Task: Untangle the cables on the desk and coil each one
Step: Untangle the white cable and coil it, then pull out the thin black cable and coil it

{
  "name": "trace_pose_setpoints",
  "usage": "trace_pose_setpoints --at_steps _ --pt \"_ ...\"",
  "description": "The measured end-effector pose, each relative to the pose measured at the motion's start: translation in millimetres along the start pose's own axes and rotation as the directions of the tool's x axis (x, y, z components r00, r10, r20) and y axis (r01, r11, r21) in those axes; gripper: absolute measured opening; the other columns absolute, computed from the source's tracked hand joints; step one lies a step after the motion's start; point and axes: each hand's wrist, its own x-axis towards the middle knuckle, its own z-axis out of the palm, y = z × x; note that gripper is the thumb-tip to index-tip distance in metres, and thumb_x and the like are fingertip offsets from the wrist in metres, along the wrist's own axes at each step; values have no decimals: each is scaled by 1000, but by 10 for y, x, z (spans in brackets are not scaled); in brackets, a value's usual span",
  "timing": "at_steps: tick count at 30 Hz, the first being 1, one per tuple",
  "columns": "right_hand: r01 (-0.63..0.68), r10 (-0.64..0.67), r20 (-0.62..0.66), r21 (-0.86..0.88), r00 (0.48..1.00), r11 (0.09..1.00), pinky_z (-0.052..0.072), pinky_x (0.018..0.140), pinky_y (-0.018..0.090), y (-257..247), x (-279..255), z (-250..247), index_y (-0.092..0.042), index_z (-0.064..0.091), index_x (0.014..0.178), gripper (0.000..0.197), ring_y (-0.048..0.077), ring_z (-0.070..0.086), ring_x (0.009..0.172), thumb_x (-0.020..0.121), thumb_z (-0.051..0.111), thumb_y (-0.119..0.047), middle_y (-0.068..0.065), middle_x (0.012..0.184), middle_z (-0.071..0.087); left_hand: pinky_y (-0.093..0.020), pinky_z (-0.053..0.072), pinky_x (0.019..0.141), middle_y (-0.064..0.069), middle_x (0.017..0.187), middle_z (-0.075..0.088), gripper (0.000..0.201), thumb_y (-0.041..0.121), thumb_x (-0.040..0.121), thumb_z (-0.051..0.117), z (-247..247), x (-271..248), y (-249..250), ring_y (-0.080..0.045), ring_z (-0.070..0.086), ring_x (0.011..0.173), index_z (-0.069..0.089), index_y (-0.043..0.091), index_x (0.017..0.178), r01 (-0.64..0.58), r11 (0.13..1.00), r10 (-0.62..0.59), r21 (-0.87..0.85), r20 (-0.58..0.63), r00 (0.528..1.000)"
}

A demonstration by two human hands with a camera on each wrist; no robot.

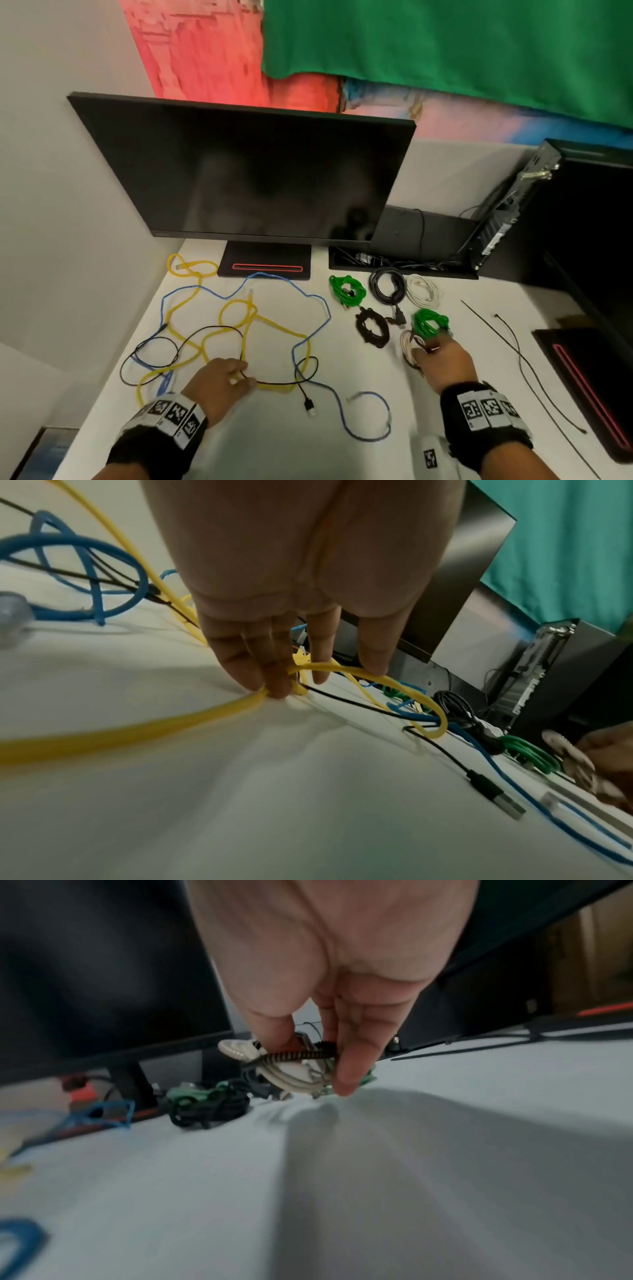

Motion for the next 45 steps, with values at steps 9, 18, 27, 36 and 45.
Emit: trace_pose_setpoints --at_steps 9,18,27,36,45 --pt "81 -54 104 -275 993 958 47 81 28 93 294 113 -7 54 121 48 29 65 103 85 70 -35 11 108 71 -24 42 87 -1 122 62 43 42 86 70 114 -3 31 -10 56 98 65 18 121 74 995 -79 -61 -80 994" --pt "162 -142 135 -150 981 975 45 79 26 187 195 -34 -18 58 130 44 31 65 101 86 64 -15 11 108 72 -24 41 91 -3 124 59 43 36 88 69 80 -108 140 -14 56 103 62 19 126 97 993 -103 -67 -93 990" --pt "734 -449 639 -282 624 618 45 92 35 -370 -461 660 -27 52 122 49 21 55 108 86 48 -61 -3 118 54 -26 41 99 0 124 54 18 30 93 60 47 -103 278 -14 52 114 72 26 105 -13 992 22 126 -76 997" --pt "686 -504 544 -195 671 701 38 75 26 -771 -634 1040 -22 61 96 17 22 58 94 95 49 -34 -3 96 51 -8 39 67 11 101 59 9 33 83 75 -253 -129 126 1 58 80 70 32 90 -42 991 14 -131 -203 979" --pt "507 -477 286 -38 831 861 45 101 31 -1020 -590 635 -19 56 131 46 22 55 118 87 67 -16 0 128 54 -29 52 68 -5 100 71 25 -2 80 73 -764 -236 -202 -15 66 76 72 17 96 -53 731 -167 -681 -253 953"
